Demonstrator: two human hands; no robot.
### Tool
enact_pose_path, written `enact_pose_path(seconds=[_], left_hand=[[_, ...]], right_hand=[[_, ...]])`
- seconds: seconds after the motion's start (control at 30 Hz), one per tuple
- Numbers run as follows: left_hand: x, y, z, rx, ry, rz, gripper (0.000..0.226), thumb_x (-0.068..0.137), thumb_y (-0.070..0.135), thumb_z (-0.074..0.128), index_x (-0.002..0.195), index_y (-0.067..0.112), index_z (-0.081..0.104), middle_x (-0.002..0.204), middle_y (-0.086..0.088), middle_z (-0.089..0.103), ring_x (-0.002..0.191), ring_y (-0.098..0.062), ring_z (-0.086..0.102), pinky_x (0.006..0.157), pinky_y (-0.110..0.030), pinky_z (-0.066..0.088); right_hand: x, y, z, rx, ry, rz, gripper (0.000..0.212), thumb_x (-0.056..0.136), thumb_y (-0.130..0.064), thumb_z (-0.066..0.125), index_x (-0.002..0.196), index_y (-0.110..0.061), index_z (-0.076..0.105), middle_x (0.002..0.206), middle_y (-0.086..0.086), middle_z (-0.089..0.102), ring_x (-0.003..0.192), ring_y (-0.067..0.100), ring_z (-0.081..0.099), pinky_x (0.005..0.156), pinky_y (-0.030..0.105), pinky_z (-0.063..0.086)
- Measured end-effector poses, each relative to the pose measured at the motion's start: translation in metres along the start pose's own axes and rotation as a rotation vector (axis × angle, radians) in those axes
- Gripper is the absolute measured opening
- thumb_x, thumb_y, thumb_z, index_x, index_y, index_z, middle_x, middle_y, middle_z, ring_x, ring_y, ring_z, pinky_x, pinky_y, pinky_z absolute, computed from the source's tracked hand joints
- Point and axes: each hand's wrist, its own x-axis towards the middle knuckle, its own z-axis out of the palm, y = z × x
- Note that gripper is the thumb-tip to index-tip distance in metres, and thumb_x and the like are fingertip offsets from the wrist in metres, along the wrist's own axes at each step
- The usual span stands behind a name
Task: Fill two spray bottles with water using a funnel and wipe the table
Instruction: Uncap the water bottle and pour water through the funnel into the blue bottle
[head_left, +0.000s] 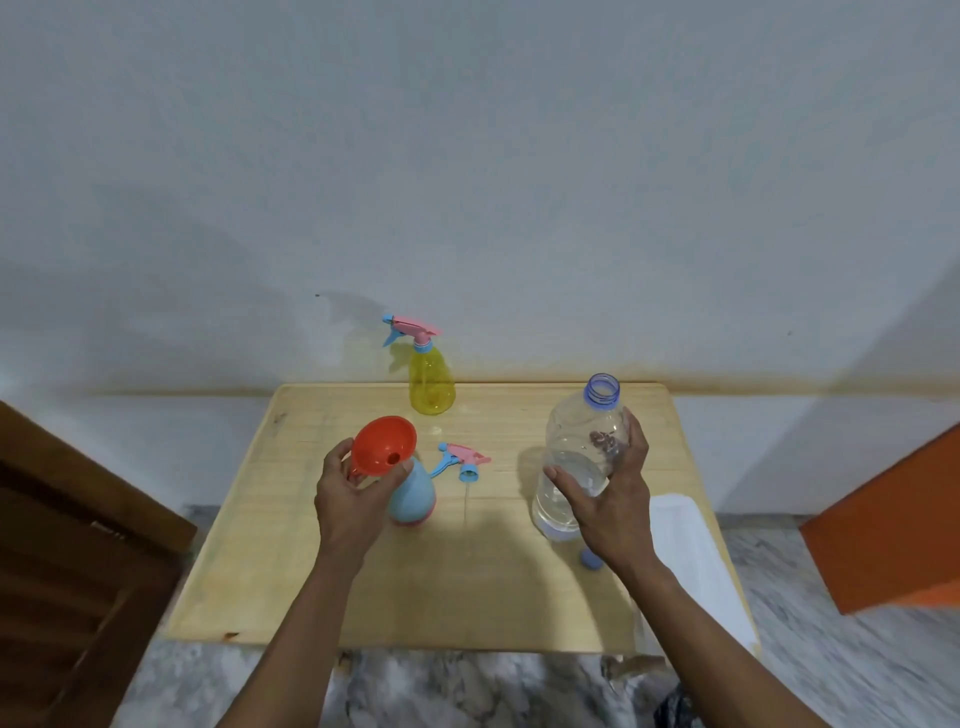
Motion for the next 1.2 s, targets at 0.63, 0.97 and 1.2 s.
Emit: enact_pose_path(seconds=[0.63, 0.97, 1.2], left_hand=[[-0.041, 0.035, 0.067, 0.108, -0.176, 0.013, 0.076, 0.068, 0.036, 0.090, 0.133, 0.021, 0.054, 0.100, 0.011, 0.065, 0.091, -0.014, 0.069, 0.086, -0.034, 0.058], [-0.053, -0.024, 0.132, 0.472, -0.238, -0.302, 0.087, 0.070, 0.055, 0.080, 0.137, 0.012, 0.044, 0.131, -0.010, 0.060, 0.118, -0.030, 0.059, 0.091, -0.035, 0.051], [-0.051, -0.031, 0.144, 0.591, -0.251, -0.287, 0.086, 0.078, 0.055, 0.077, 0.141, 0.009, 0.042, 0.137, -0.011, 0.056, 0.124, -0.029, 0.056, 0.095, -0.035, 0.048]], right_hand=[[0.001, 0.001, 0.007, -0.058, 0.070, 0.022, 0.111, 0.073, -0.032, 0.089, 0.155, -0.035, 0.014, 0.137, -0.005, 0.054, 0.126, 0.019, 0.058, 0.097, 0.035, 0.049], [0.002, 0.003, 0.005, -0.017, 0.047, 0.064, 0.111, 0.072, -0.041, 0.088, 0.150, -0.050, 0.010, 0.142, 0.000, 0.055, 0.125, 0.014, 0.058, 0.091, 0.017, 0.048], [0.005, 0.005, 0.003, -0.002, 0.020, 0.106, 0.113, 0.071, -0.034, 0.092, 0.147, -0.051, 0.011, 0.131, -0.019, 0.053, 0.103, -0.016, 0.055, 0.087, 0.019, 0.049]])
